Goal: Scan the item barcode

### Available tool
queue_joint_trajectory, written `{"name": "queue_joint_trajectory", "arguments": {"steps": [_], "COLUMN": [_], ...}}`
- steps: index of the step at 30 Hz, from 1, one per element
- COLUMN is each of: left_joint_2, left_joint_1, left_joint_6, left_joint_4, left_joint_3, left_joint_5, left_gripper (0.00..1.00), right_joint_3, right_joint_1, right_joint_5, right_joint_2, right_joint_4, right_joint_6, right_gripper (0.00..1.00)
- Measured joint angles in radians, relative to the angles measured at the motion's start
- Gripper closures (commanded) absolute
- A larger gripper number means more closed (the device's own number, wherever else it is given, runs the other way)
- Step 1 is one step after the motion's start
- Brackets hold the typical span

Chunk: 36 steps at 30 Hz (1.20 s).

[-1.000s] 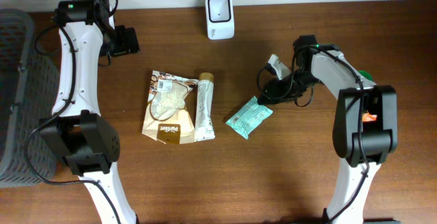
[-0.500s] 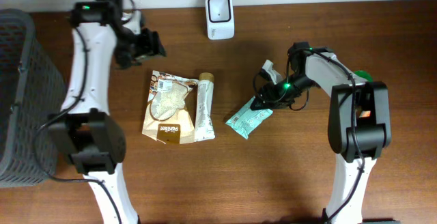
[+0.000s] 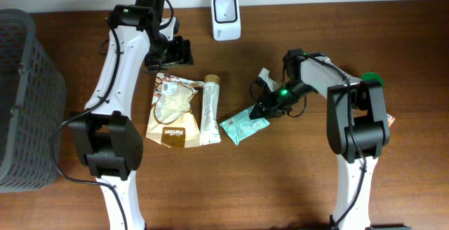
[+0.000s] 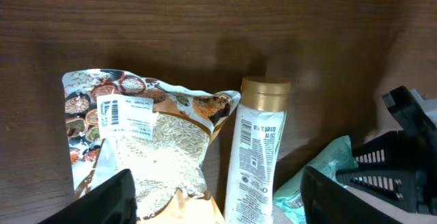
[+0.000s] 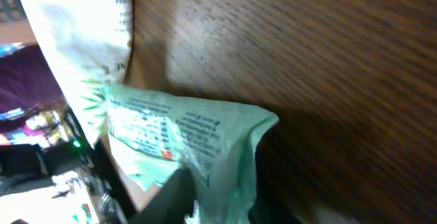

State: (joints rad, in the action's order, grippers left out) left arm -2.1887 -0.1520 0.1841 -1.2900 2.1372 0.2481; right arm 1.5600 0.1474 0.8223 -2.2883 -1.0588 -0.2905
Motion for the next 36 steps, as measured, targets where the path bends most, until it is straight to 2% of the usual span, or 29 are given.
{"name": "queue_joint_trajectory", "arguments": {"steps": [1, 2, 6, 15, 22, 23, 24, 26, 27, 36], "left_joint_2": [0.000, 0.000, 0.000, 0.000, 0.000, 0.000, 0.000, 0.000, 0.000, -0.007], "left_joint_1": [0.000, 0.000, 0.000, 0.011, 0.007, 0.000, -0.010, -0.040, -0.057, -0.226], "left_joint_6": [0.000, -0.002, 0.000, 0.000, 0.019, 0.025, 0.035, 0.063, 0.077, 0.168], "left_joint_4": [0.000, 0.000, 0.009, 0.023, 0.047, 0.058, 0.066, 0.109, 0.134, 0.572], "left_joint_3": [0.000, 0.000, 0.000, 0.000, 0.000, -0.005, -0.009, -0.036, -0.052, -0.325], "left_joint_5": [-0.002, -0.003, -0.002, -0.003, -0.002, -0.002, -0.001, 0.002, 0.010, 0.211], "left_gripper": [0.06, 0.00, 0.01, 0.01, 0.02, 0.09, 0.44, 0.90, 1.00, 1.00], "right_joint_3": [0.000, 0.000, 0.001, 0.061, 0.078, 0.078, 0.079, 0.079, 0.079, 0.082], "right_joint_1": [0.000, 0.000, -0.001, -0.048, -0.205, -0.212, -0.217, -0.211, -0.205, -0.130], "right_joint_5": [0.003, 0.007, 0.015, 0.087, 0.103, 0.103, 0.102, 0.088, 0.077, 0.010], "right_joint_2": [-0.002, -0.002, -0.002, -0.021, -0.021, -0.021, -0.021, -0.021, -0.021, -0.016], "right_joint_4": [0.001, 0.002, 0.008, 0.019, 0.128, 0.141, 0.154, 0.156, 0.156, 0.158], "right_joint_6": [-0.003, -0.001, -0.002, 0.011, 0.180, 0.204, 0.235, 0.282, 0.299, 0.372], "right_gripper": [0.84, 0.87, 0.96, 0.96, 0.95, 0.95, 0.96, 0.96, 0.96, 0.96]}}
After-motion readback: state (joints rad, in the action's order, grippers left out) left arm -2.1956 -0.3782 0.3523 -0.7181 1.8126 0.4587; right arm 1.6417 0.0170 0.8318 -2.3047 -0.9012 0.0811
